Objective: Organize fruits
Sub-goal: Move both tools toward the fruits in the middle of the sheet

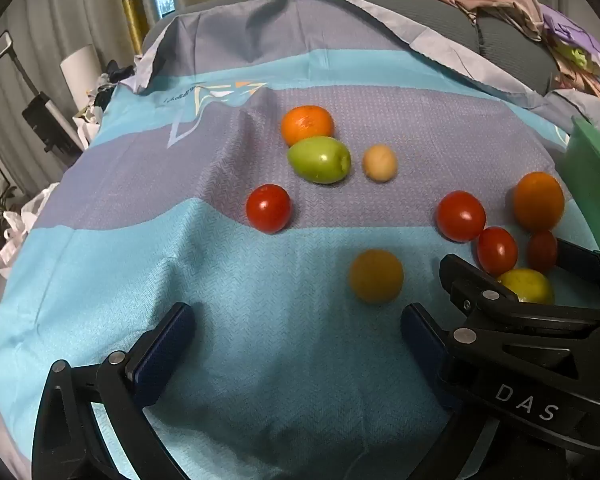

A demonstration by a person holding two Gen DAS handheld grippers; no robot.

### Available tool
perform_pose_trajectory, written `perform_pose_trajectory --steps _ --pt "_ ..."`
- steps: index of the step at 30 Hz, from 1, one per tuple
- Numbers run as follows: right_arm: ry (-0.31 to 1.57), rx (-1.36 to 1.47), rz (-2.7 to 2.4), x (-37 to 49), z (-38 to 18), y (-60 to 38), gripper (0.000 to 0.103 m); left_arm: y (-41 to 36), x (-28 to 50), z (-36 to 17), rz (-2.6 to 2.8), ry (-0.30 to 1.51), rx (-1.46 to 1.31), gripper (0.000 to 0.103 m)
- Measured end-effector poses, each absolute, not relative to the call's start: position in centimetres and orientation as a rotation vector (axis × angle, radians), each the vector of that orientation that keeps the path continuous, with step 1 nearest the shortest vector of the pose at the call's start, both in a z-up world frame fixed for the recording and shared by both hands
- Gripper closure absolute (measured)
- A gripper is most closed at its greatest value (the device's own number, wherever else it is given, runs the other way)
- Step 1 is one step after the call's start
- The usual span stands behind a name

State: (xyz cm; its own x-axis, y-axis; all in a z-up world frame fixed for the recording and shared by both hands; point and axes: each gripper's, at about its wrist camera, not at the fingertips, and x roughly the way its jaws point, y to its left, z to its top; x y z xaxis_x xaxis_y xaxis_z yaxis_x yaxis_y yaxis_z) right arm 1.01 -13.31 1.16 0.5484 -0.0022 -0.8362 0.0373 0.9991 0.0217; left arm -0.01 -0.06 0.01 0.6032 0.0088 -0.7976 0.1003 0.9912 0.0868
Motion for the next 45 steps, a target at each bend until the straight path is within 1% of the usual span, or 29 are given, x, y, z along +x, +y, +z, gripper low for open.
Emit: perform_pose_trajectory --steps 8,18,29,45 --pt "0.994 0.049 -0.025 1.1 1.2 -13.3 0.0 -0.1 0.0 0.0 -0.053 0.926 0.122 0.0" --pt "1.055 0.057 0.035 1.3 1.7 -13.6 0.0 -0.3 -0.4 0.0 -0.086 0.945 0.127 0.0" --pt "1.012 0.054 0.055 -0.1 4.1 -14.8 0.0 0.2 -0.7 1.4 -0.144 0.94 0.101 0.0" --pt "0.998 0.063 0.088 -0.7 4.6 -14.8 0.001 1.0 -0.5 2.3 -0.18 0.946 0.06 0.0"
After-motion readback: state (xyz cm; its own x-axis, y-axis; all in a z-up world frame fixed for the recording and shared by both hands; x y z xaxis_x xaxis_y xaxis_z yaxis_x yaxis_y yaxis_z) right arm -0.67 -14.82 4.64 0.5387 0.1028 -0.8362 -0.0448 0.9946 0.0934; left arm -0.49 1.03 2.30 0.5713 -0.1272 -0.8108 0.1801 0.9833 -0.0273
